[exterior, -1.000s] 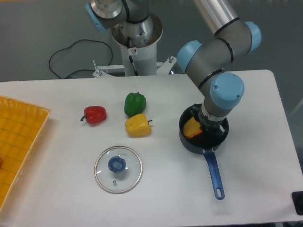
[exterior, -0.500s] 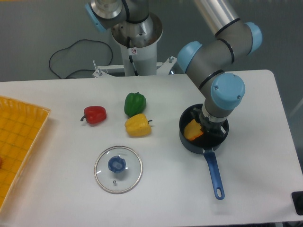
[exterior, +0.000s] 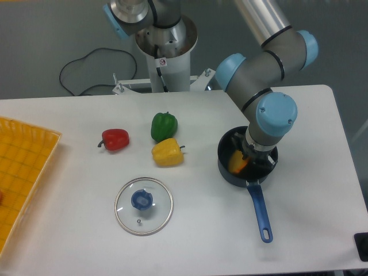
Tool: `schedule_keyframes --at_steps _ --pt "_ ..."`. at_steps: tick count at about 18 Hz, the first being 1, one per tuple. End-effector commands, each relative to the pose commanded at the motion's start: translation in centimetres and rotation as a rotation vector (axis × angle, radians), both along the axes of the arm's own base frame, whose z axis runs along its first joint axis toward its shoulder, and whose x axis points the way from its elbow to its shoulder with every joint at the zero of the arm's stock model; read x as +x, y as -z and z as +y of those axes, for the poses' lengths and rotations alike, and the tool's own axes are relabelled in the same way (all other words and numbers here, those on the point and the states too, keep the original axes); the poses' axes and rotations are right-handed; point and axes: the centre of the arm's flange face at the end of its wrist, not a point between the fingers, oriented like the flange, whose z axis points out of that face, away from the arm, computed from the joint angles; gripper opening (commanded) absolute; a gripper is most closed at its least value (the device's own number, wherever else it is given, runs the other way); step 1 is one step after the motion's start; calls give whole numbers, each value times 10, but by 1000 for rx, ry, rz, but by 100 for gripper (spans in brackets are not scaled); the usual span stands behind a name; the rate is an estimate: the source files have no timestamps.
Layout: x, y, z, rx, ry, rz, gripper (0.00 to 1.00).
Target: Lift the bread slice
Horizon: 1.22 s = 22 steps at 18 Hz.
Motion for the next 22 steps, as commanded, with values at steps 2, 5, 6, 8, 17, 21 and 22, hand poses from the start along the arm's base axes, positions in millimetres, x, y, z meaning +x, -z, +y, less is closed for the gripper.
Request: schedule_keyframes --at_steps 2,5,6,8,17,21,22 --pt "-2 -8 1 7 3 12 100" --pt "-2 -20 -1 16 4 26 100" --pt "-5 -30 0 23 3 39 100" --pt "-3 -33 -2 18 5 32 100" --pt "29 -45 9 8 54 51 100" --pt "62 -59 40 11 119 81 100" --pt "75 -64 52 17 143 89 100"
